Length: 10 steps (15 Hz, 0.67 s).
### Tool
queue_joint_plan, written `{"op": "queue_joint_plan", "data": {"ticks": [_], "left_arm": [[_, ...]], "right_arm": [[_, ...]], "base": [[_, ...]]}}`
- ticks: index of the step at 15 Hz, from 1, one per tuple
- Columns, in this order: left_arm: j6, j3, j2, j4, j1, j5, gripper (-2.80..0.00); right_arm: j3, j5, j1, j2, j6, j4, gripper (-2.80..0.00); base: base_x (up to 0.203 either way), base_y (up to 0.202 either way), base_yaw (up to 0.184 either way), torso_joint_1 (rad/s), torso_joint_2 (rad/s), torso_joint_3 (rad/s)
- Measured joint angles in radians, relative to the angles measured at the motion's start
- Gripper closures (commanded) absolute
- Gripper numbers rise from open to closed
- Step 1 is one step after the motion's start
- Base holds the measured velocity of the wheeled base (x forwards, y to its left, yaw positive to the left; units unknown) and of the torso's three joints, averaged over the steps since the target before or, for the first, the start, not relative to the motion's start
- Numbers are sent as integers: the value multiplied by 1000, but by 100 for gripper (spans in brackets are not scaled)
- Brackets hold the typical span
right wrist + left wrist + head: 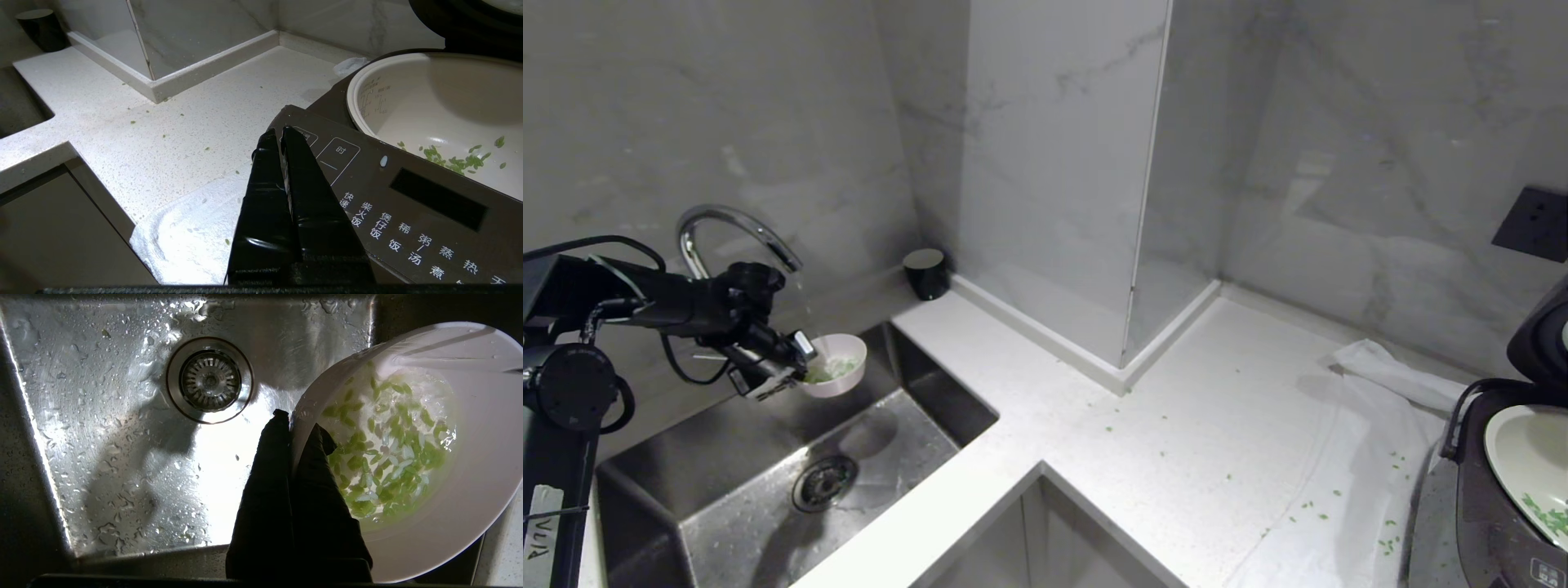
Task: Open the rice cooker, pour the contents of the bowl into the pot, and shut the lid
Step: Fill a bowl with water from the tap
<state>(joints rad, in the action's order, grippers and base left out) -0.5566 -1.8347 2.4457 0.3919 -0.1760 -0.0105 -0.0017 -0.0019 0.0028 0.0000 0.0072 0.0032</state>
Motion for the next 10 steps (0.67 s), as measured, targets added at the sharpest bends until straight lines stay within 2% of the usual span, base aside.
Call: {"op": "queue_joint_plan", "data": {"ticks": [10], "left_arm": [[0,-23,-1,5,3,1,0]], "right_arm": [[0,0,0,0,0,0,0]], "base": [[0,0,0,0,0,0]]}}
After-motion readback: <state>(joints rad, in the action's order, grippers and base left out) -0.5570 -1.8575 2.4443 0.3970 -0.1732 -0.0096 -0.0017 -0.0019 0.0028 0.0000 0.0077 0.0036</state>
